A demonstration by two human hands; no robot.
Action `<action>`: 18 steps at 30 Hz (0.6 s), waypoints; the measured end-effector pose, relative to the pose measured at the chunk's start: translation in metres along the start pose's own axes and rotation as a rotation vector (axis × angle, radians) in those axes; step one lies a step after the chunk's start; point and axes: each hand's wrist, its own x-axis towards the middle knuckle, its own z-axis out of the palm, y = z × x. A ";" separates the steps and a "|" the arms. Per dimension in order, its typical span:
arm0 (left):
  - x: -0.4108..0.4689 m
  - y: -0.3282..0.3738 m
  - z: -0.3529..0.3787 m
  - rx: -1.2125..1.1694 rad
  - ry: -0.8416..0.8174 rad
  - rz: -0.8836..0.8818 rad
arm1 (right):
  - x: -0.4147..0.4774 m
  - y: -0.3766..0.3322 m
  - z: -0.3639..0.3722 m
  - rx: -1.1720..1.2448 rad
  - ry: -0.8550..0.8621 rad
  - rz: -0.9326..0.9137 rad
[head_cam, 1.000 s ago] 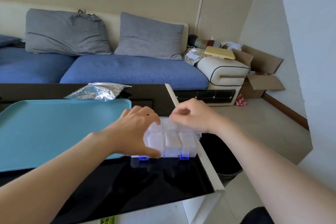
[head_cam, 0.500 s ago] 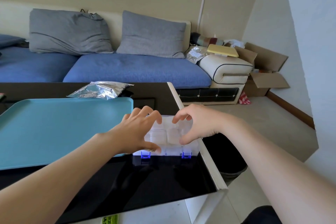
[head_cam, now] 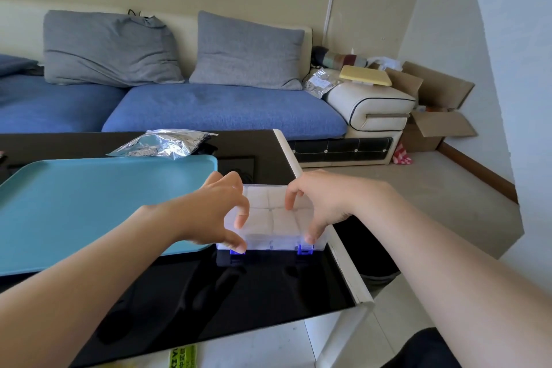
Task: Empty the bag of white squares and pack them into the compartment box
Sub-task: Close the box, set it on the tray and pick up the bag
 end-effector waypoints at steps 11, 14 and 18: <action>-0.001 0.019 0.015 0.224 0.031 -0.044 | -0.009 -0.035 0.009 -0.166 0.001 0.120; 0.000 0.027 0.020 0.314 0.075 -0.066 | -0.002 -0.043 0.025 -0.222 0.039 0.134; 0.002 0.032 0.027 0.378 0.110 -0.083 | 0.003 -0.050 0.042 -0.183 0.019 0.219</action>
